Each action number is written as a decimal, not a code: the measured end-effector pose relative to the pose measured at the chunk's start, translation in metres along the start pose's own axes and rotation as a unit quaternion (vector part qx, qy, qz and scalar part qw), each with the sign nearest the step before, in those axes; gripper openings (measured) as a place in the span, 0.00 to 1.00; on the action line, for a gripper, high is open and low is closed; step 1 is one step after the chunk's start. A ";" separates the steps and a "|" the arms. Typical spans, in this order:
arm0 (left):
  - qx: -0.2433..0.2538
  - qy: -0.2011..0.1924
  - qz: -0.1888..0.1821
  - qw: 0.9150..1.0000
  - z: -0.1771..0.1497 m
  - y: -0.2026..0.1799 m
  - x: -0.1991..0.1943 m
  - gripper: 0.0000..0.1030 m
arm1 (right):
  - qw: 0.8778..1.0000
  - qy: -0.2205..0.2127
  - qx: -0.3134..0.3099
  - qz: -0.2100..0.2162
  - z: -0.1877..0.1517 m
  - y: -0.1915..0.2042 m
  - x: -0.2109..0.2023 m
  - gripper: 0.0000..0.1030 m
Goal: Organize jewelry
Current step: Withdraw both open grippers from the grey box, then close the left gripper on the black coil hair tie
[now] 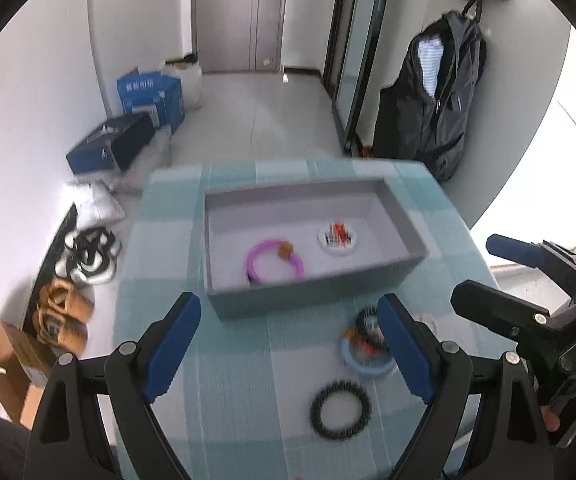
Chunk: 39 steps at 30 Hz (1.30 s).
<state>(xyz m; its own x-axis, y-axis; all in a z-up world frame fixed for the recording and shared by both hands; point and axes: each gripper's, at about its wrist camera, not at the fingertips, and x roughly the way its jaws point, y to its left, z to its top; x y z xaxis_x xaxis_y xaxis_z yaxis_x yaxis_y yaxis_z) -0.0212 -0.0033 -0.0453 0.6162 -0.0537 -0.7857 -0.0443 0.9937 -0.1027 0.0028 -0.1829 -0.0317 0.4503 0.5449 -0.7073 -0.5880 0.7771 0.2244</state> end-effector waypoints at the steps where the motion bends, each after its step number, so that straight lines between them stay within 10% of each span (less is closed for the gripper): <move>1: -0.004 0.009 -0.002 1.000 -0.004 0.000 0.002 0.85 | 1.000 0.005 -0.002 0.001 -0.003 -0.001 0.001 1.00; 24: 0.062 0.178 -0.021 0.982 -0.056 -0.027 0.050 0.83 | 0.998 0.037 0.033 -0.044 -0.026 -0.030 0.001 1.00; 33: 0.081 0.166 -0.025 0.982 -0.054 -0.035 0.043 0.39 | 0.995 0.031 0.078 -0.055 -0.024 -0.050 -0.002 1.00; 39: 0.079 0.170 -0.044 0.981 -0.052 -0.038 0.044 0.33 | 0.992 0.027 0.109 -0.058 -0.020 -0.061 -0.006 1.00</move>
<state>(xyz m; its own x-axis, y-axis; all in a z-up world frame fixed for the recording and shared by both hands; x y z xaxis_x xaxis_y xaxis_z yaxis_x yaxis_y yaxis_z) -0.0330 -0.0488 -0.1076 0.3124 -0.1423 -0.9392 0.1358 0.9853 -0.1042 0.0227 -0.2400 -0.0544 0.4673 0.4345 -0.7700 -0.3725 0.8866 0.2742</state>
